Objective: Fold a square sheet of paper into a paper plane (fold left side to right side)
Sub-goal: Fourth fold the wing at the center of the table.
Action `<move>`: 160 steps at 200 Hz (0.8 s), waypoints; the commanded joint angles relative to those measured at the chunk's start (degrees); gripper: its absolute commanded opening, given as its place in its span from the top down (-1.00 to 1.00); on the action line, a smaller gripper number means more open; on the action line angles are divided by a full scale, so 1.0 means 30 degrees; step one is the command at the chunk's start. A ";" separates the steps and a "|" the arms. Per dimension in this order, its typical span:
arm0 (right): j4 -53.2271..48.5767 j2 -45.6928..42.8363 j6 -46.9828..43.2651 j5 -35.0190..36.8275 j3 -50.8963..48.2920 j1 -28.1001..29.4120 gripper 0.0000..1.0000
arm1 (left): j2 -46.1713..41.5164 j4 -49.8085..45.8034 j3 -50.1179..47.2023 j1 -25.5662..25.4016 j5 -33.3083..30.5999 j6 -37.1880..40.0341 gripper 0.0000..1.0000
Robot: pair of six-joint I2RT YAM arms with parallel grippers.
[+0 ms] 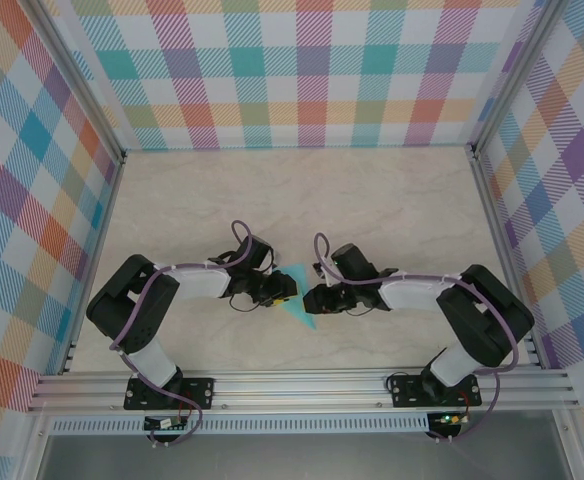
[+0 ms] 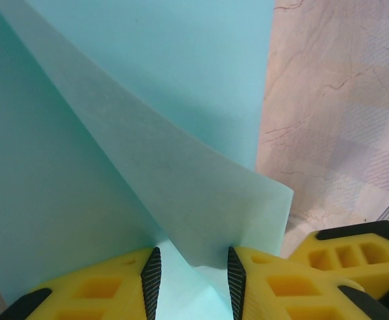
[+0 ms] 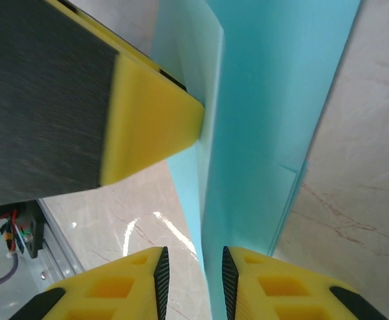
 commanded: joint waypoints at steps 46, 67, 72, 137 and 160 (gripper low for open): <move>0.1239 0.0438 0.1266 -0.1967 0.0332 -0.1519 0.42 | 0.0173 -0.0537 -0.0271 -0.0151 -0.0524 0.0365 0.30; 0.1997 0.1200 0.1517 -0.2435 0.0629 -0.1594 0.42 | 0.0139 -0.0548 -0.0282 -0.0155 -0.0538 0.0366 0.30; 0.2099 0.1376 0.1537 -0.2496 0.0711 -0.1595 0.42 | 0.0139 -0.0559 -0.0260 -0.0155 -0.0521 0.0346 0.30; 0.2678 0.2429 0.1474 -0.3203 0.1526 -0.1593 0.42 | 0.0031 -0.0669 -0.0281 -0.0144 -0.0553 0.0400 0.30; 0.2678 0.2714 0.1456 -0.3232 0.1642 -0.1594 0.44 | -0.0010 -0.0654 -0.0287 -0.0155 -0.0551 0.0390 0.30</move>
